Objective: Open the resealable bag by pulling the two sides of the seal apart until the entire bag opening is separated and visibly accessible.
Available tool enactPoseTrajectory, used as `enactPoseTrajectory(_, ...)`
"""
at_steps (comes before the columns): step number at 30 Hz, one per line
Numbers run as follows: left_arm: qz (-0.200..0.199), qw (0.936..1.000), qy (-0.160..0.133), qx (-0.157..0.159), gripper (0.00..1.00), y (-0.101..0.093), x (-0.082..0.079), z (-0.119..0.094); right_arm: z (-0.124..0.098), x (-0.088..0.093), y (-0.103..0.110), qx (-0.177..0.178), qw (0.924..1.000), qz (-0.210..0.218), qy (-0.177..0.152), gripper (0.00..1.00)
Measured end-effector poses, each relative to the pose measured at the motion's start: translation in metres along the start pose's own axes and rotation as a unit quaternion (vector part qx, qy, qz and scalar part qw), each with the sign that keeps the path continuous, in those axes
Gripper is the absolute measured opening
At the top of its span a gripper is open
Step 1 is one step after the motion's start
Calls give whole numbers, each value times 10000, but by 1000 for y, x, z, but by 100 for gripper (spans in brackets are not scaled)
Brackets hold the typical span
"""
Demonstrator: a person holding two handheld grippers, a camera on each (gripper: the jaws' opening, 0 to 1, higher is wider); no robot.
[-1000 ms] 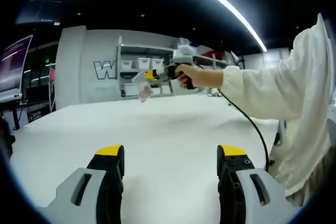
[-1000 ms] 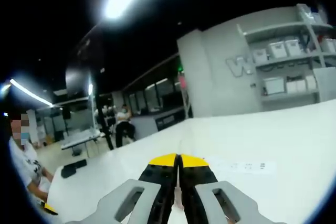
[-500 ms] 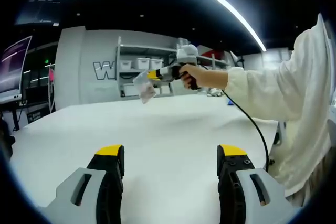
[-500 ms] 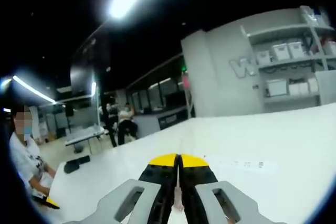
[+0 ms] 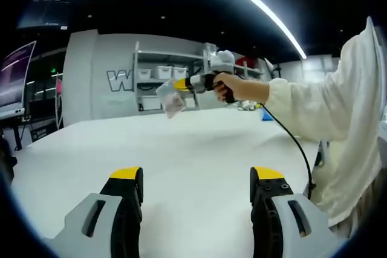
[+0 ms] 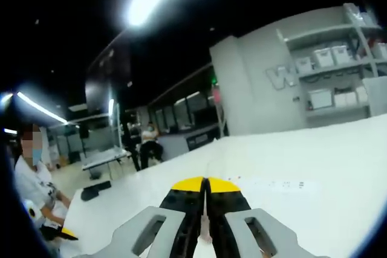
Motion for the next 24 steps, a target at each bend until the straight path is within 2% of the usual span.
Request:
enactPoseTrajectory(12,22,10000,2,21,71,-2,-1,0,-14,-6,12,-155,9998,-131,-24,0)
enactPoseTrajectory(24,28,10000,2,29,71,-2,-1,0,-28,-3,22,-314,9994,-113,-1,0)
Point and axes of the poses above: the point that each gripper's makers call its tool centre point, and the gripper's own axes: z roughly forward along the fingers, y roughly to its left, x roughly out of its underside, the point moved 6 cm from there along -z, roughly backward along the fingers, and after that the axes turned 8 degrees about -x, right-handed, at the moved point
